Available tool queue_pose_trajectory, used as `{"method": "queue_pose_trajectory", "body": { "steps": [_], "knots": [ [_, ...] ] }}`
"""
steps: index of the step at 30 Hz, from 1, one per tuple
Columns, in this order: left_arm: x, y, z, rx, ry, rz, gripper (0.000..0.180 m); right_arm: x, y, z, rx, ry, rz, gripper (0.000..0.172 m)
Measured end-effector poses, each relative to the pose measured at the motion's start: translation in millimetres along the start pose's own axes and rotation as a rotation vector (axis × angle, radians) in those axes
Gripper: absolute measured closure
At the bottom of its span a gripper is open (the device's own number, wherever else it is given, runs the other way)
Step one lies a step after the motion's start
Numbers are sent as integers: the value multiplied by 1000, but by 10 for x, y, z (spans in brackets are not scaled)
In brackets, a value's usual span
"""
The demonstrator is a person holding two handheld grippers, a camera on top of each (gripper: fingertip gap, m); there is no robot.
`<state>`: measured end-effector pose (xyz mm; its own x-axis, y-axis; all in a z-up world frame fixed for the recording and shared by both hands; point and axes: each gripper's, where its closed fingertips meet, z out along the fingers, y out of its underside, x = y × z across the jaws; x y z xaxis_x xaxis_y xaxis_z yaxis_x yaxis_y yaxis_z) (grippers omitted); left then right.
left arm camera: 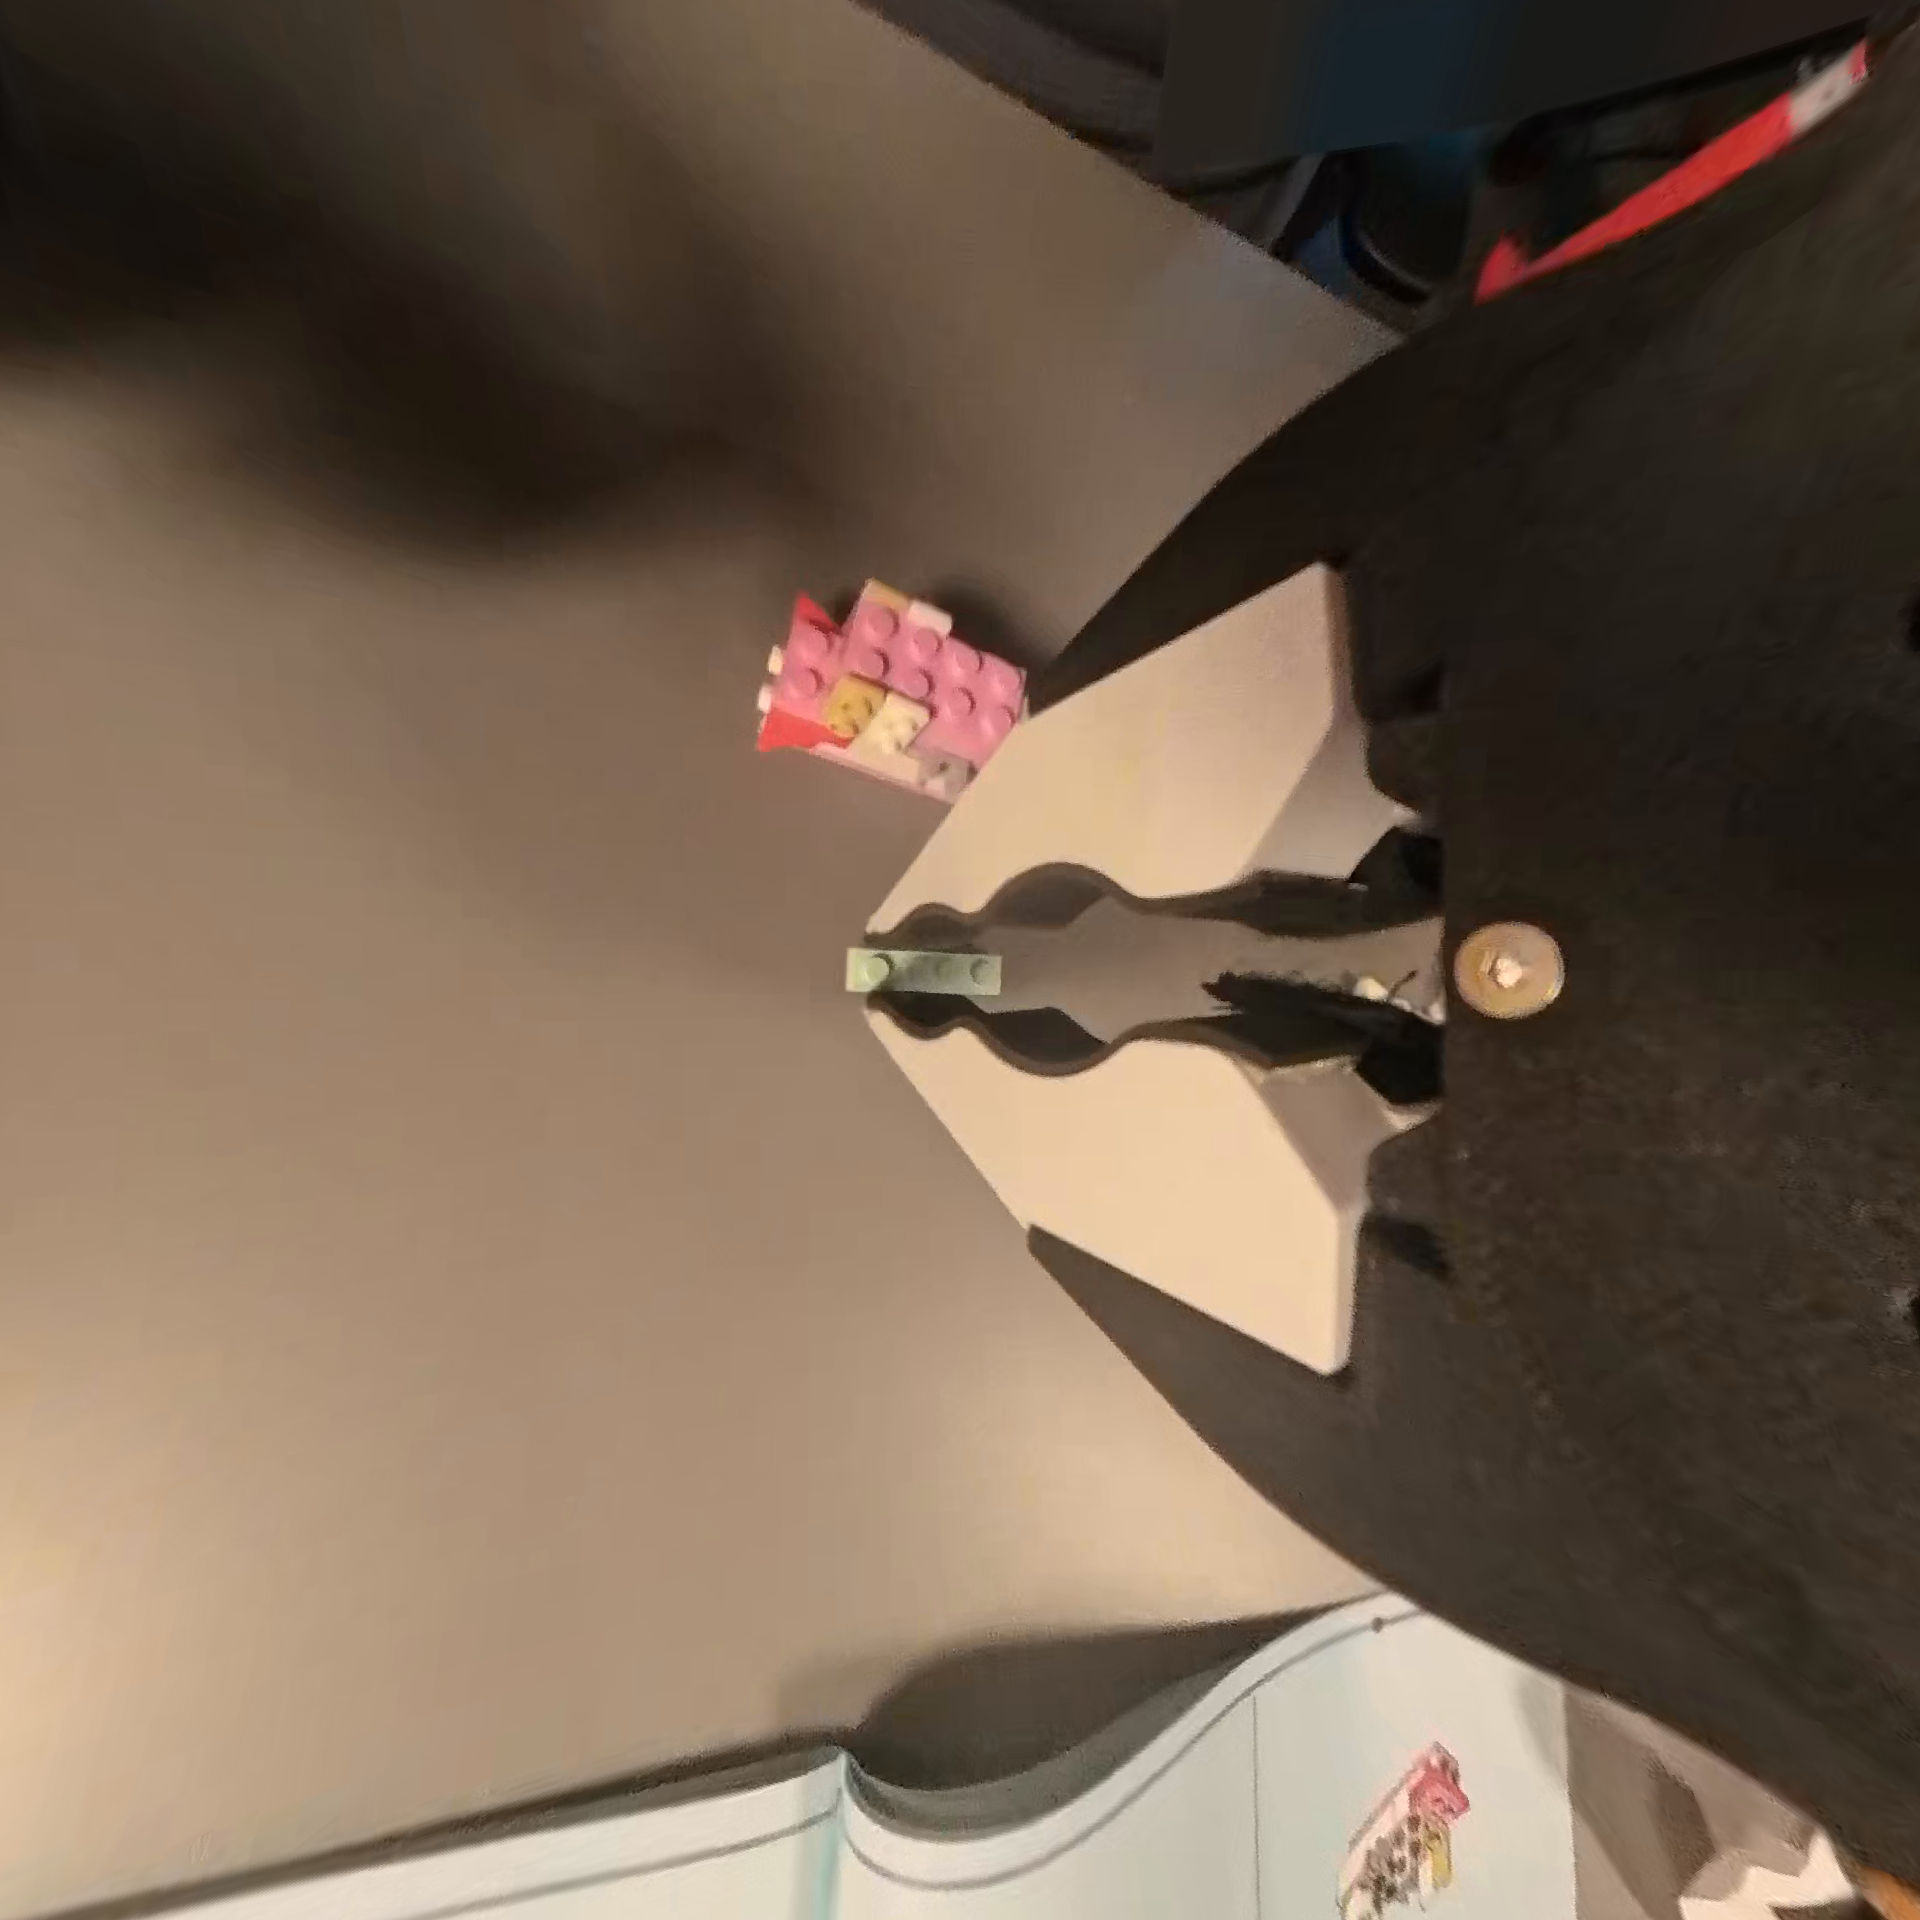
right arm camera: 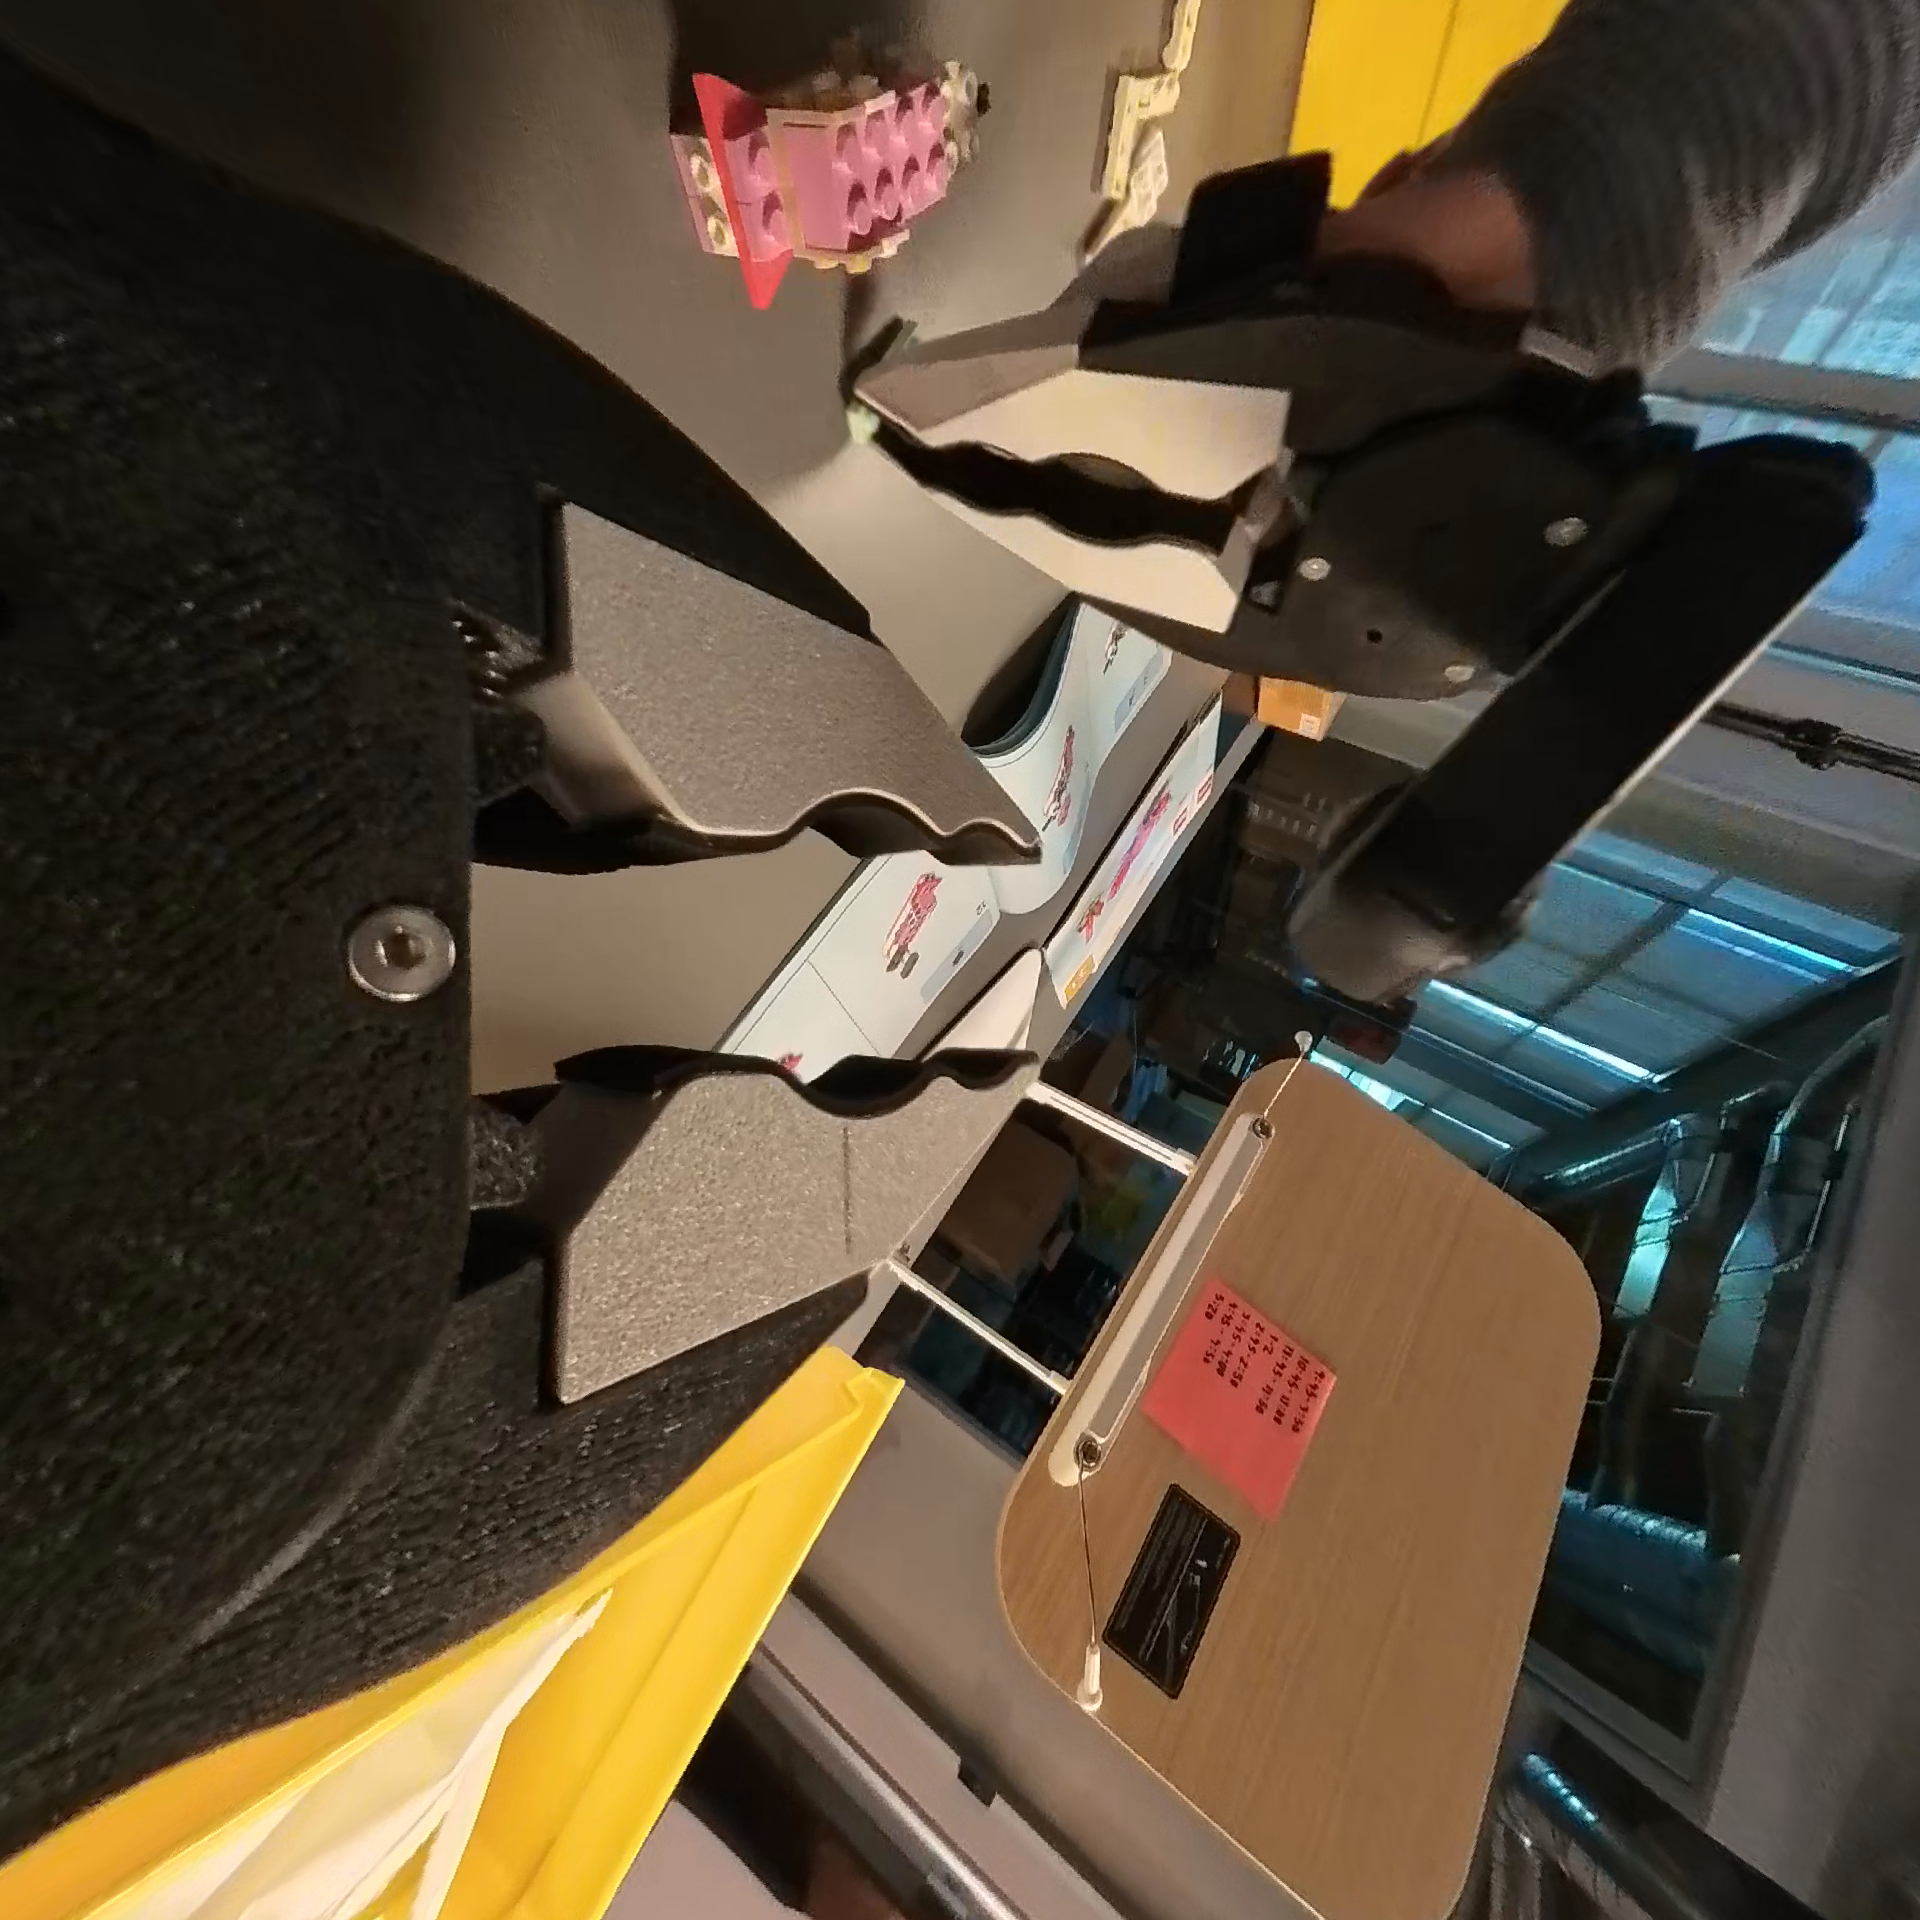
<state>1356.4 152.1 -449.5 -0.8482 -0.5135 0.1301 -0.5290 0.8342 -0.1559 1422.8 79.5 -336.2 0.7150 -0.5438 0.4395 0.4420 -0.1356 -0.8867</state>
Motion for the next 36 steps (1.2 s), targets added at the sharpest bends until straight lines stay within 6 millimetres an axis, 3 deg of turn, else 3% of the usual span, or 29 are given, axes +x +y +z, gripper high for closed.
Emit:
{"method": "queue_pose_trajectory", "body": {
  "steps": [7,12,16,19,20,24,29,36],
  "knots": [
    [28,-87,36,26,12,-11,173,-75,9,15,-7,-37,-13,139],
    [21,-215,-40,169,3,-49,138,-91,27,21,-16,-49,-9,139],
    [-18,-186,-384,469,-37,-178,119,-108,55,32,-29,-60,-7,140],
    [115,-55,-758,876,16,-315,112,-221,29,34,-15,-138,15,141],
    [188,21,-799,970,46,-326,108,-272,20,33,-12,-176,26,144],
    [398,310,-435,935,60,-294,96,-511,116,87,-91,-368,58,150],
    [482,198,-279,894,29,-115,105,-1045,334,99,-287,-794,110,145],
    [488,114,-62,762,-25,11,121,-1333,556,139,-481,-1044,141,146]
  ]
}}
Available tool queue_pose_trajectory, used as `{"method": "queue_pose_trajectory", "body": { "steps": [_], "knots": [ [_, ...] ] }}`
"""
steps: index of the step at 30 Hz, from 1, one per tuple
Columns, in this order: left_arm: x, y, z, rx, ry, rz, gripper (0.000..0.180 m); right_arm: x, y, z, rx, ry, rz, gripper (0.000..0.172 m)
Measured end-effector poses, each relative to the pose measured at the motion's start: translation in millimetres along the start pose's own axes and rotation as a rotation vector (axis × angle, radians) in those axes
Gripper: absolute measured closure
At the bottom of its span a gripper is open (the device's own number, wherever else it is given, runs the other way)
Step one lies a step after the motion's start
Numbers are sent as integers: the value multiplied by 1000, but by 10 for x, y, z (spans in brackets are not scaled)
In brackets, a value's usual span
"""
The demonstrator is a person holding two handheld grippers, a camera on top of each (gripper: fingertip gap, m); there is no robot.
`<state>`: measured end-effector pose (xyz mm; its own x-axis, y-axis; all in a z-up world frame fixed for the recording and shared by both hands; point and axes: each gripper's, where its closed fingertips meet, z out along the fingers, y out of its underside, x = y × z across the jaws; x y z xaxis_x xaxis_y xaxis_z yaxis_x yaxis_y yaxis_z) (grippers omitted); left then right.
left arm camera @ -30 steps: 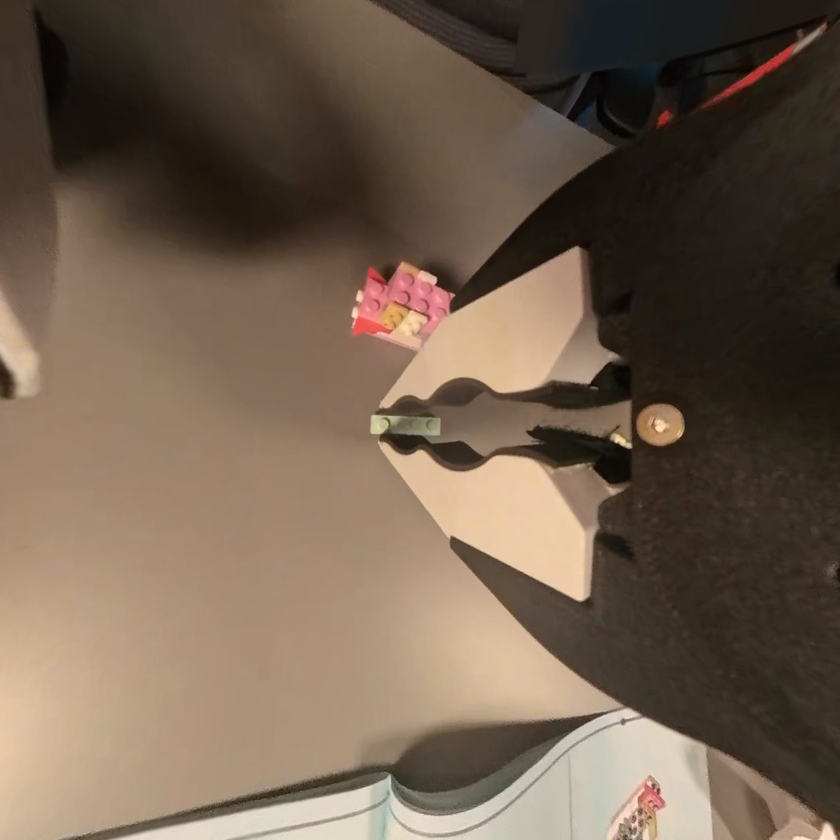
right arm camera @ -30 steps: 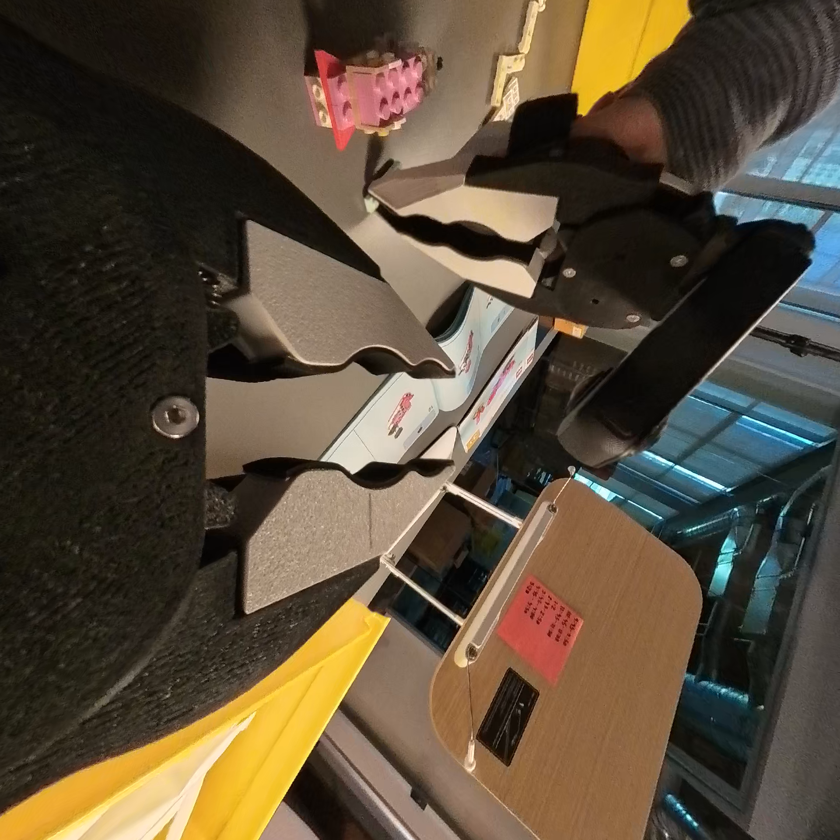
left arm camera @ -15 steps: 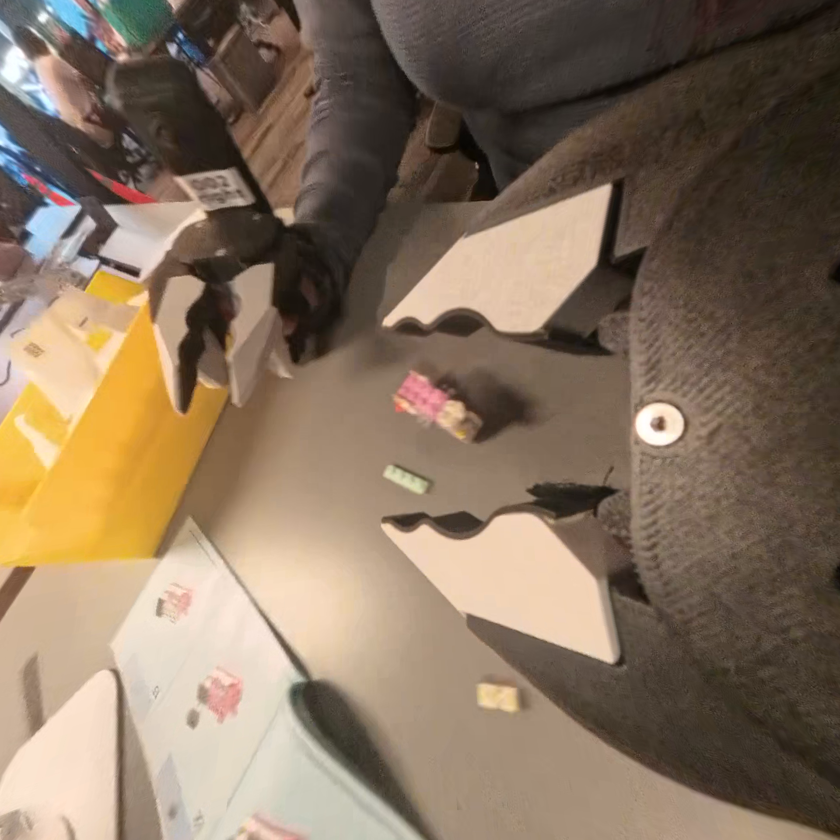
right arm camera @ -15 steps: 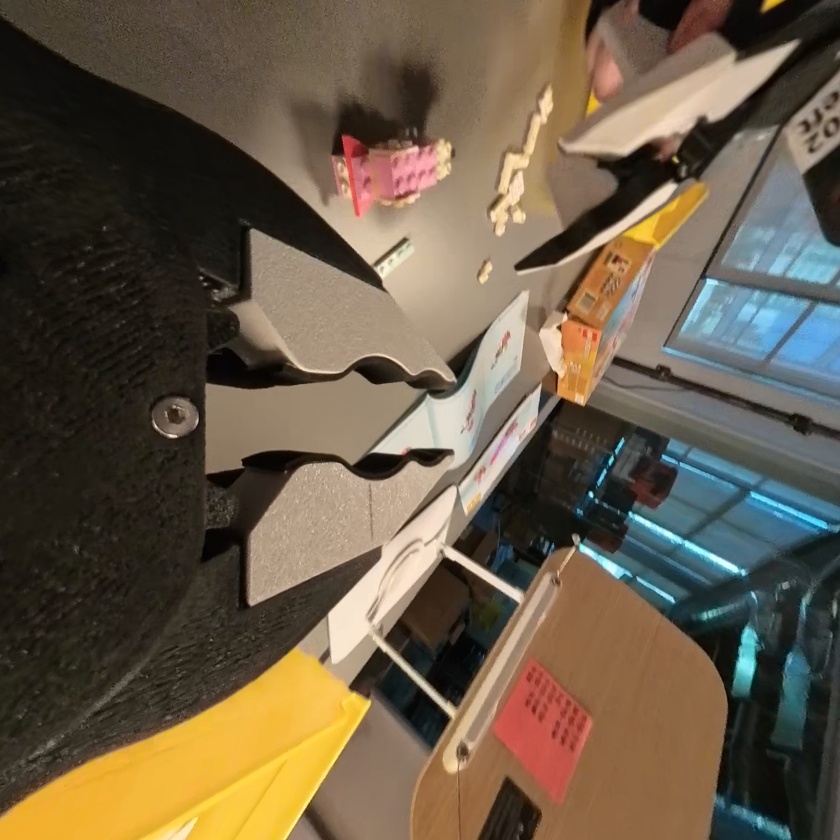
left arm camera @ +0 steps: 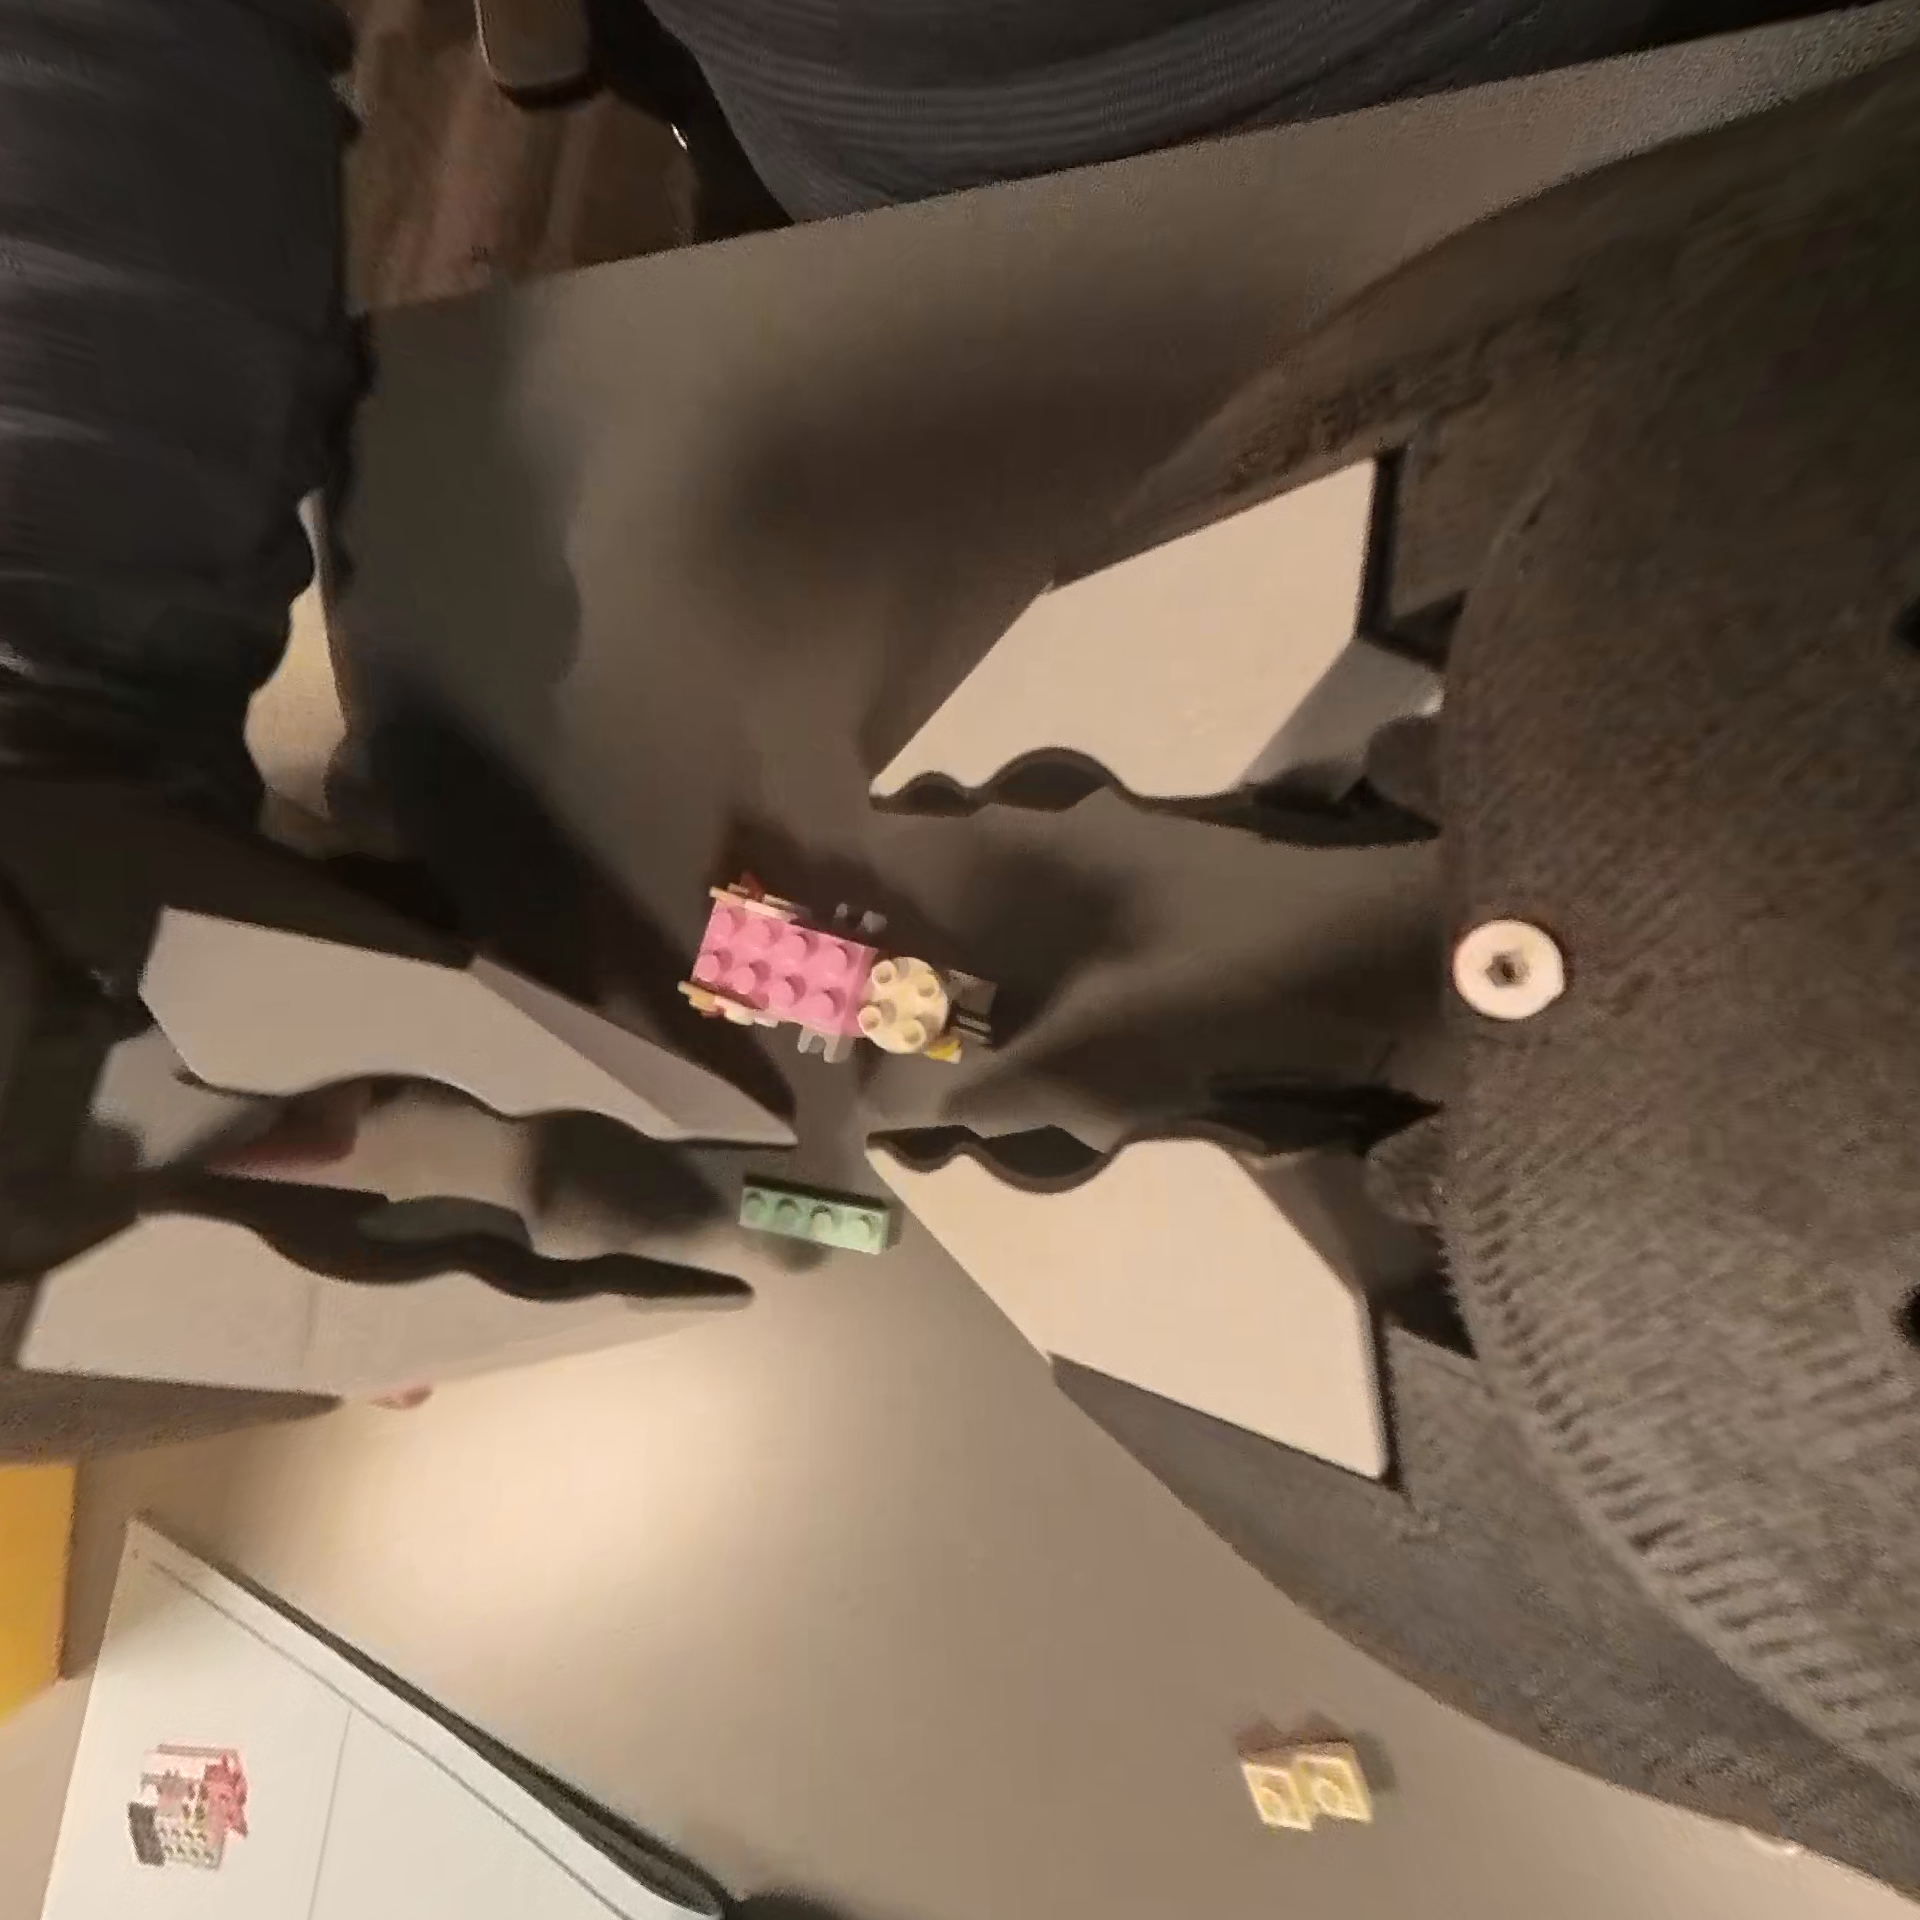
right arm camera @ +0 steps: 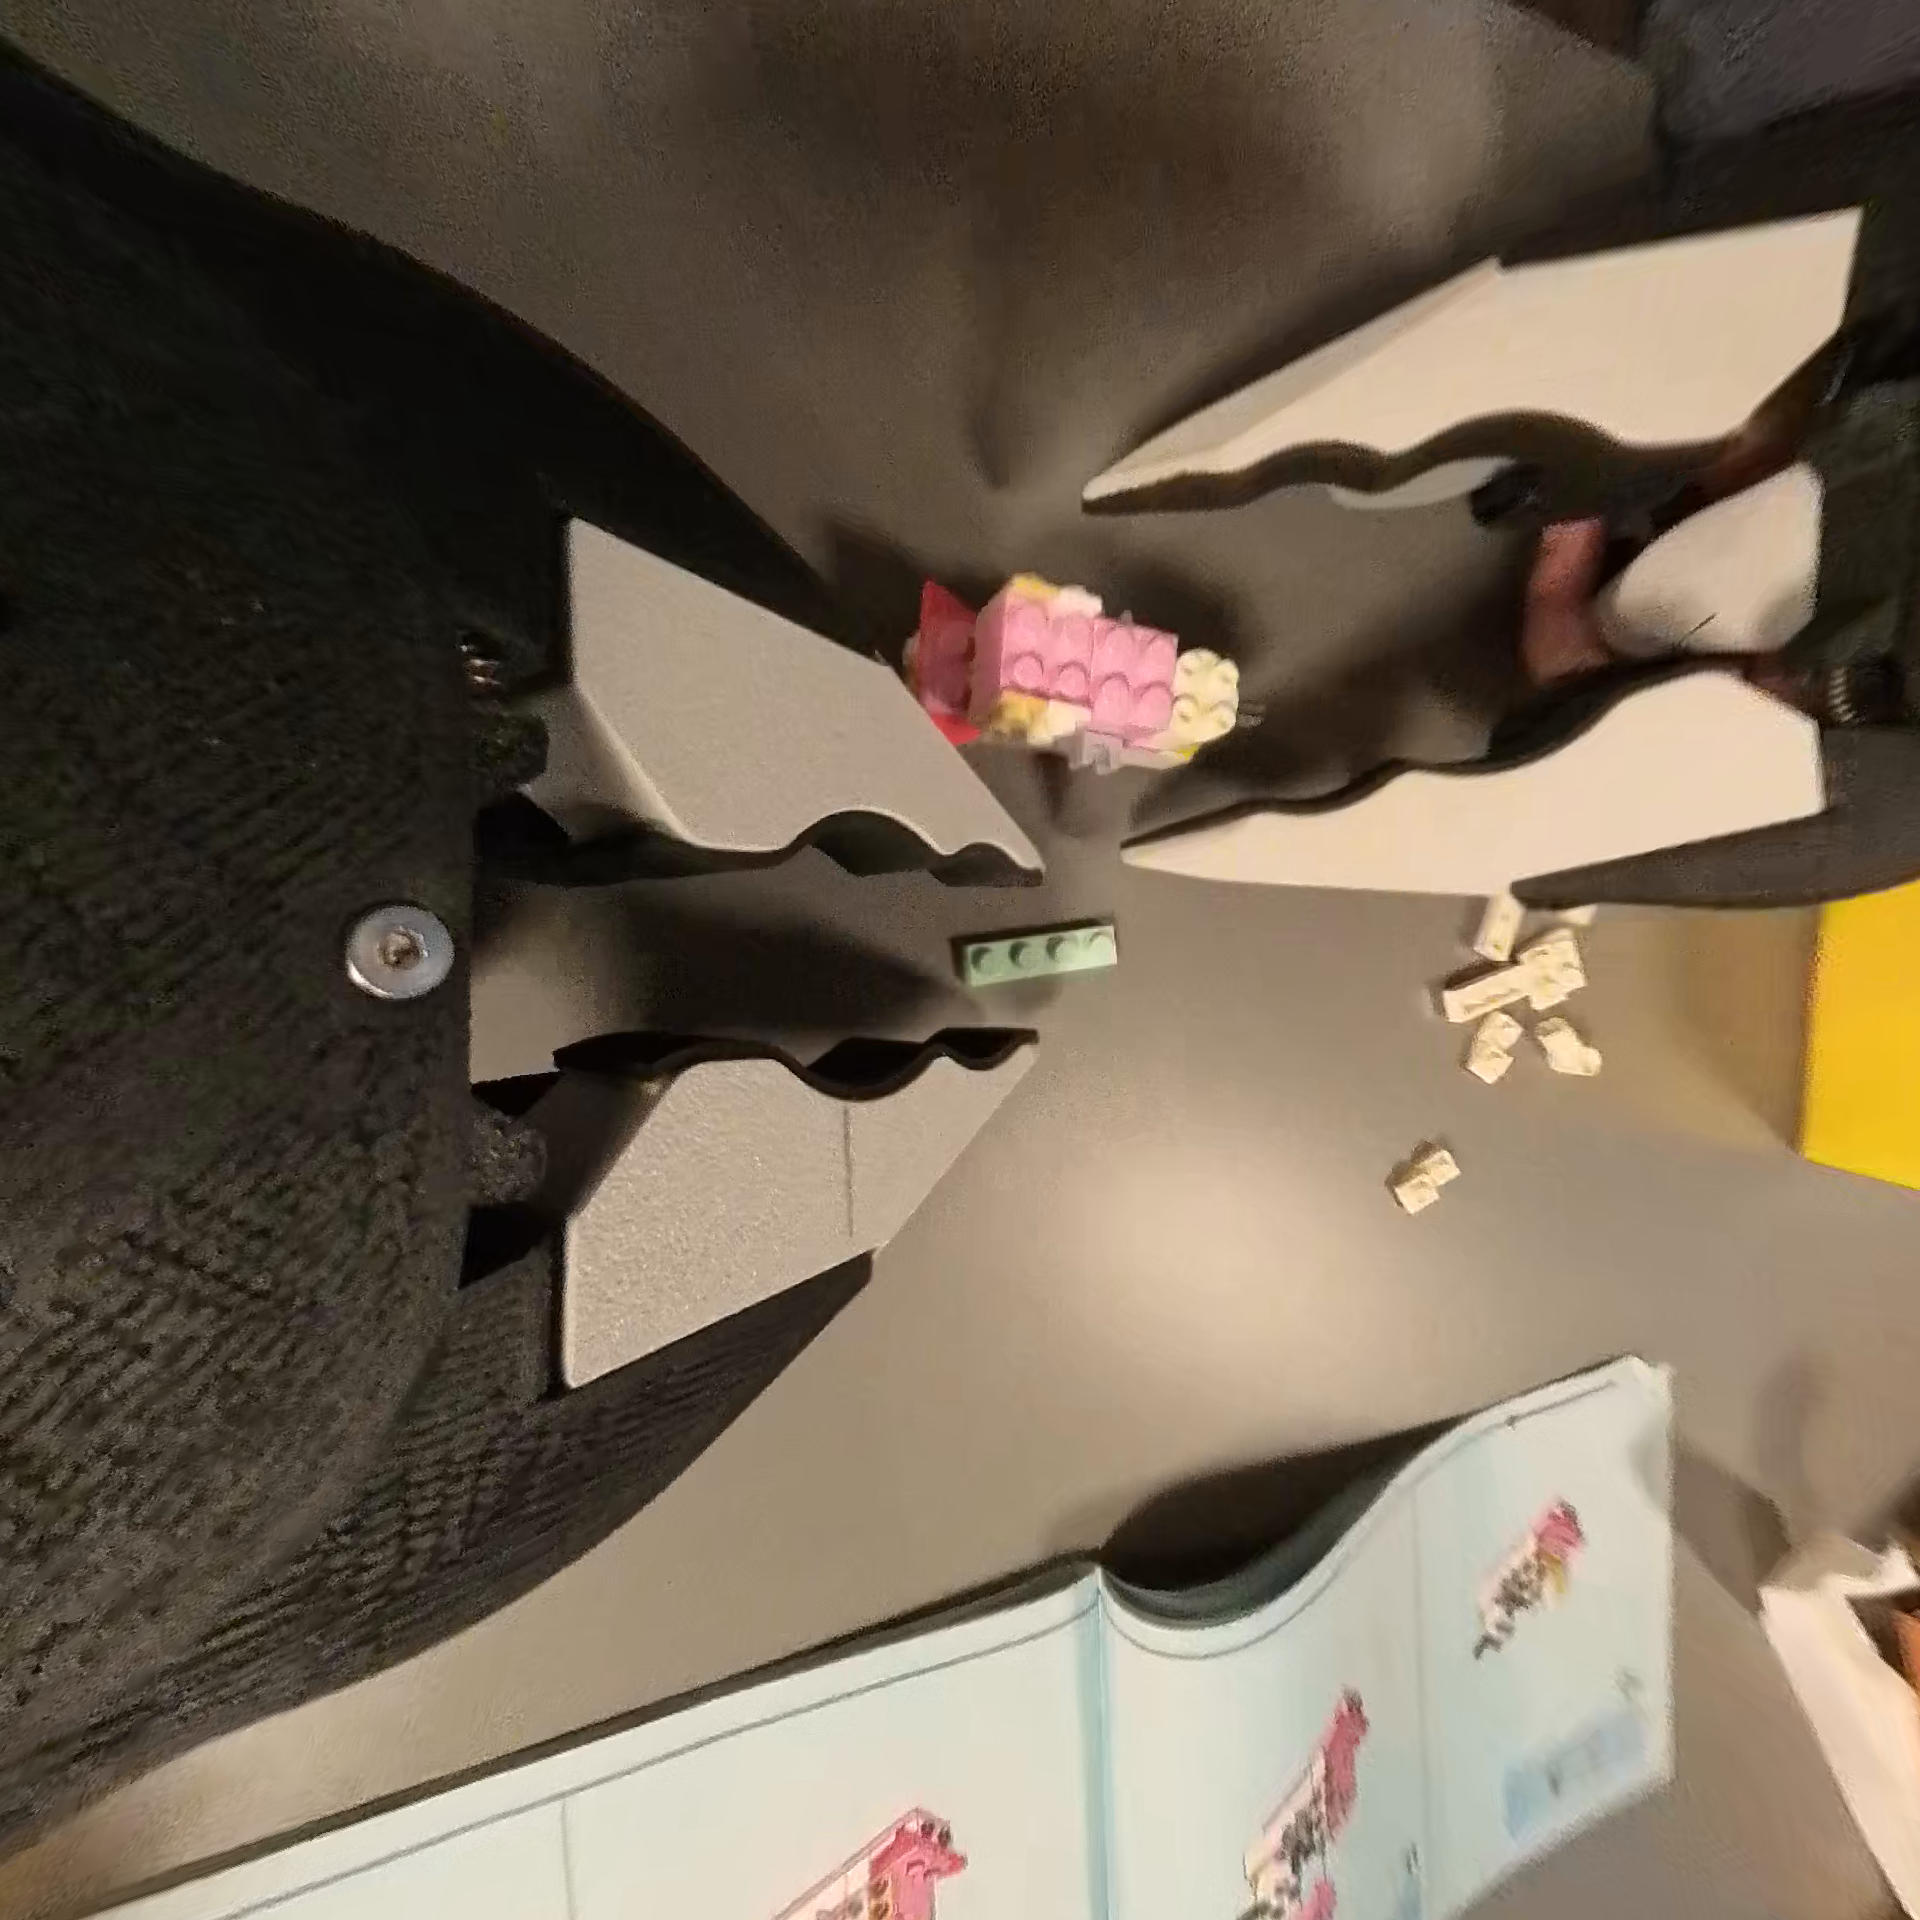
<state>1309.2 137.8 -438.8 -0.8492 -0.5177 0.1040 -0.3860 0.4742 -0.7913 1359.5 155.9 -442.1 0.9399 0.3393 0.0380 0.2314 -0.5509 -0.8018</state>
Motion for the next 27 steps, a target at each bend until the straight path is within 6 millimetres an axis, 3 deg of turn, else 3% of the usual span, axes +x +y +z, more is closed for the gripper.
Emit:
{"method": "queue_pose_trajectory", "body": {
  "steps": [4,7,11,14,20,27],
  "knots": [
    [1,-18,22,0,23,2,128,22,14,68,-34,-17,-5,152],
    [20,36,62,-43,29,17,131,66,22,65,-37,8,22,165],
    [21,52,91,-59,3,49,134,70,34,41,-32,28,134,166],
    [-9,44,89,-54,-2,22,146,53,-6,-59,15,51,144,166],
    [-13,47,89,-53,3,9,155,-191,-255,-343,73,16,122,166],
    [9,53,92,-56,11,18,155,-448,-248,-280,-96,-28,-15,166]
  ]
}}
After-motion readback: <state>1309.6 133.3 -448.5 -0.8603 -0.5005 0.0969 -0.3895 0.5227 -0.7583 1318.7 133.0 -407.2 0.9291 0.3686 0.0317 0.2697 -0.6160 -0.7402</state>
